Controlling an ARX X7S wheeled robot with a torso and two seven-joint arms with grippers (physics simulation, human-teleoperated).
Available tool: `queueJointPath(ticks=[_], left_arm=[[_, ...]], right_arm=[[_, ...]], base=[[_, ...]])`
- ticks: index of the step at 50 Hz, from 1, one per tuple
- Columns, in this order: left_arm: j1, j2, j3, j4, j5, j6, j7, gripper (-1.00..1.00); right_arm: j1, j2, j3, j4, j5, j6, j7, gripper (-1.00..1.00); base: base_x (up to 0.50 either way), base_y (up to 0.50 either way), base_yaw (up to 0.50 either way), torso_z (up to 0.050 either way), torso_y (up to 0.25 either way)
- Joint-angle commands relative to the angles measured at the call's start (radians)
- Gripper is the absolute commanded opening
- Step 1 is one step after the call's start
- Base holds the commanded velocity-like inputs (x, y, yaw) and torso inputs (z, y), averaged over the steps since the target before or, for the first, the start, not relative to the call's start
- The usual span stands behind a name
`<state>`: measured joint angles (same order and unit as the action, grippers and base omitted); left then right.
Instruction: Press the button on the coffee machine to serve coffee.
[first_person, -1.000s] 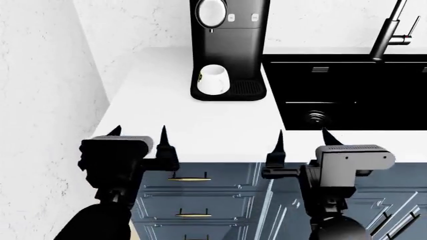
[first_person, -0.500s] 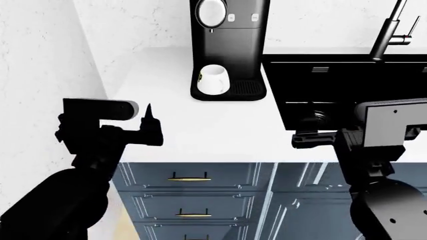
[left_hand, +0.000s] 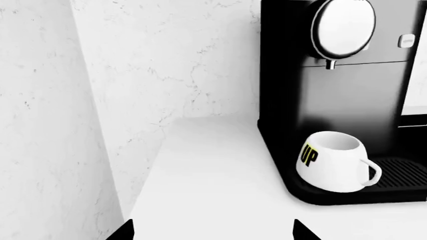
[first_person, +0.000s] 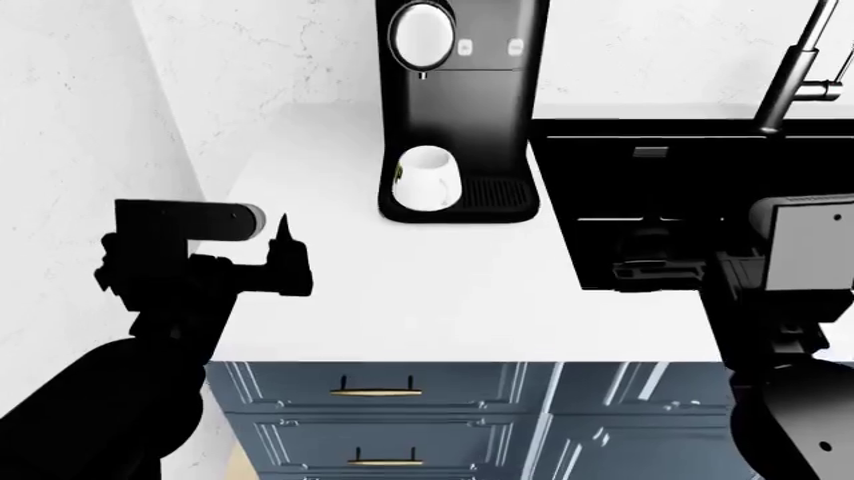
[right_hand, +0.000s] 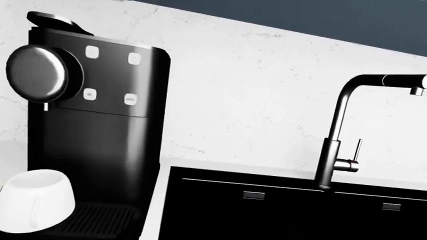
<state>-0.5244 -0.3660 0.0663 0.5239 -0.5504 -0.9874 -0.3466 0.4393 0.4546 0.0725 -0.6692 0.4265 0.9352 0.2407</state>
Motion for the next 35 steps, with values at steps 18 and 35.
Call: queueJointPath(ticks=[18, 35], left_arm=[[0.011, -0.007, 0.005, -0.007, -0.001, 0.009, -0.01, 1.0], [0.025, -0.015, 0.002, -0.007, -0.005, 0.017, -0.013, 1.0]], right_arm=[[-0.056, 0.013, 0.003, 0.004, -0.005, -0.037, -0.004, 1.0], [-0.068, 0.02, 0.012, -0.015, 0.004, -0.035, 0.0, 1.0]], base=[[0.3, 0.0, 0.0, 0.0, 0.0], [0.3, 0.0, 0.0, 0.0, 0.0]])
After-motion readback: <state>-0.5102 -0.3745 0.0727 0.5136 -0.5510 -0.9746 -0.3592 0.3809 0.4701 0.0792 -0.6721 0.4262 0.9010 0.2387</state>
